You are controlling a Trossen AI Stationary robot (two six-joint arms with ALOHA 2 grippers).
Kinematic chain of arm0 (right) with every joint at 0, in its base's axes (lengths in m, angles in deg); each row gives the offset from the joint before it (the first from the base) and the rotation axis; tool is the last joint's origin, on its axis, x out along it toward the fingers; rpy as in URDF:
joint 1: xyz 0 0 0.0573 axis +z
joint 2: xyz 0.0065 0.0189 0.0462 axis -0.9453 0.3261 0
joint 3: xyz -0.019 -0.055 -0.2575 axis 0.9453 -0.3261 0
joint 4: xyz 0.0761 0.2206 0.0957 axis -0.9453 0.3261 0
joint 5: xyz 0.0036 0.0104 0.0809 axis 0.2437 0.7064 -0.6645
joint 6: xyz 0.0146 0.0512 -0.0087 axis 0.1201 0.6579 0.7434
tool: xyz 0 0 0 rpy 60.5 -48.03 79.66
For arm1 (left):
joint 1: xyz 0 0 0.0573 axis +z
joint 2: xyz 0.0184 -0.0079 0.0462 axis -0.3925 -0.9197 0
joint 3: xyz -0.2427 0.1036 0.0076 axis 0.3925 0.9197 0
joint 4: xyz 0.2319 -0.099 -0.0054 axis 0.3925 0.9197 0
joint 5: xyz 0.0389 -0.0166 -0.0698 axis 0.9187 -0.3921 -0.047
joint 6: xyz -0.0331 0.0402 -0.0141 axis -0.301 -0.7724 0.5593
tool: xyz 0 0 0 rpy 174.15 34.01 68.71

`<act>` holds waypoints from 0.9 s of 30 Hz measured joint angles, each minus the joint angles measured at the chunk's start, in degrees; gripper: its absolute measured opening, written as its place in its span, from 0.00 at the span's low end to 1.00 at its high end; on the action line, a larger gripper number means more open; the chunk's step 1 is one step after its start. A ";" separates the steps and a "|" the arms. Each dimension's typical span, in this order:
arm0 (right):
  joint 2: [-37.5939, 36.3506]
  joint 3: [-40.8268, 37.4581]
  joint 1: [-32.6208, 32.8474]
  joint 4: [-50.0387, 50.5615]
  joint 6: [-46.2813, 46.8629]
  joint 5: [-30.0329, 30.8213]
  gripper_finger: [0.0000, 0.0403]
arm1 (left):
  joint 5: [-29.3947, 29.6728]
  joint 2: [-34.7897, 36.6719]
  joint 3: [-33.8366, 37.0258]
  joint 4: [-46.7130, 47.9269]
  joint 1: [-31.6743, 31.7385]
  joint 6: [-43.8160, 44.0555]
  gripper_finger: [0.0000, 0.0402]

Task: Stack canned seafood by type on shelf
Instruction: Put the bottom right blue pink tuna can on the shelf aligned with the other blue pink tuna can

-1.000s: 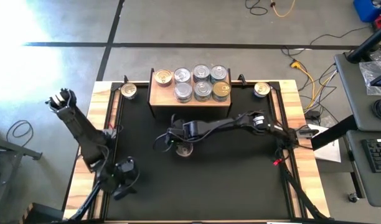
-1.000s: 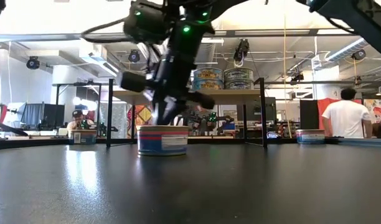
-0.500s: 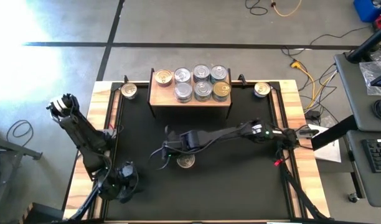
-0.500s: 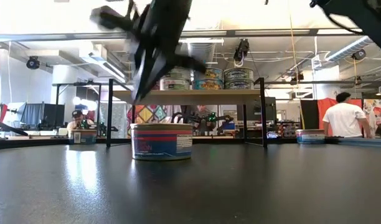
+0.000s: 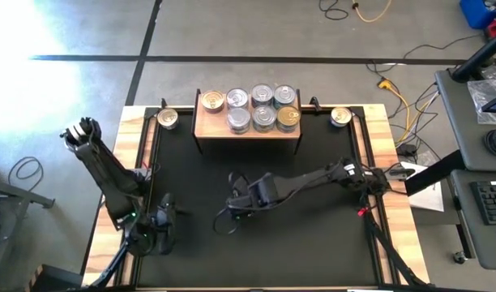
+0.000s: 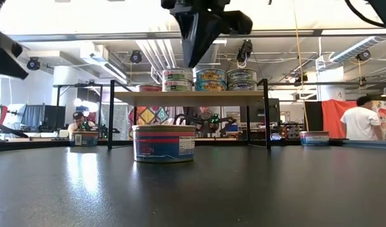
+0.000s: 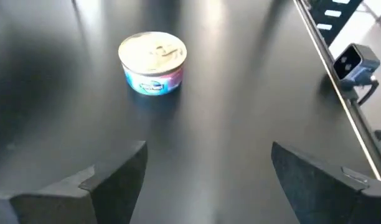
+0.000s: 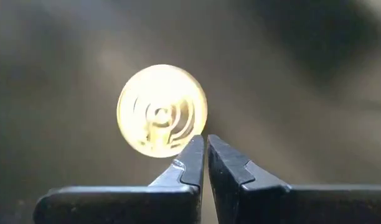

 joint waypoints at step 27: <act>-0.94 -0.27 2.50 9.59 14.50 -2.76 0.03 | -15.56 5.48 -7.08 9.20 10.99 -27.21 0.94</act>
